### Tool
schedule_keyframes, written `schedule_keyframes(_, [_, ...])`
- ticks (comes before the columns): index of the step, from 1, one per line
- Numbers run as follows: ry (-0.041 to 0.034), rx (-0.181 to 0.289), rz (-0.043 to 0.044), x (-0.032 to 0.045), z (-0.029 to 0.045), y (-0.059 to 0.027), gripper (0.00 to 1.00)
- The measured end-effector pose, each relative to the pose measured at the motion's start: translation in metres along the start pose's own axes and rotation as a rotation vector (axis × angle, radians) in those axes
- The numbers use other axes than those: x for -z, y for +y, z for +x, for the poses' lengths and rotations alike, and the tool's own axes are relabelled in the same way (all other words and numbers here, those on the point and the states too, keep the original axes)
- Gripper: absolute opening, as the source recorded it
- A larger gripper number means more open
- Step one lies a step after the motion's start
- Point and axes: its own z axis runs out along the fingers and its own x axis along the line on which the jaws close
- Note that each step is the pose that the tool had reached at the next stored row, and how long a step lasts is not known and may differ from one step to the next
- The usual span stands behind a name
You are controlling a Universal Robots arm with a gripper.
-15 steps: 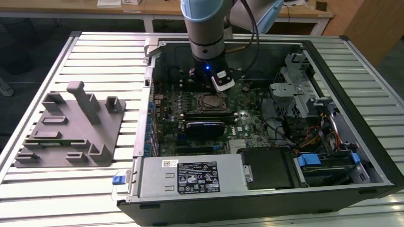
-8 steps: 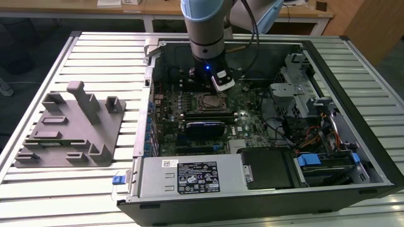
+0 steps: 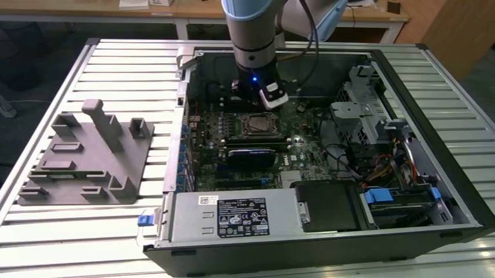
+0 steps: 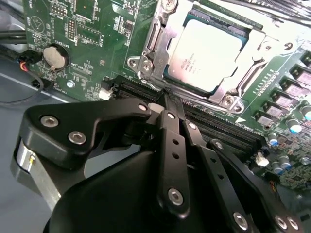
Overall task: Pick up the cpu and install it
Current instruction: 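Install the first cpu locking lever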
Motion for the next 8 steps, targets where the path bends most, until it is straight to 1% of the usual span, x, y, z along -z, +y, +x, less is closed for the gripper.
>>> schedule_keyframes(5, [-0.001, 0.0, 0.0037, 0.0075, -0.0011, 0.0017, 0.11])
schedule_keyframes(8, [-0.002, 0.0, 0.0072, 0.0094, -0.0014, 0.0022, 0.11])
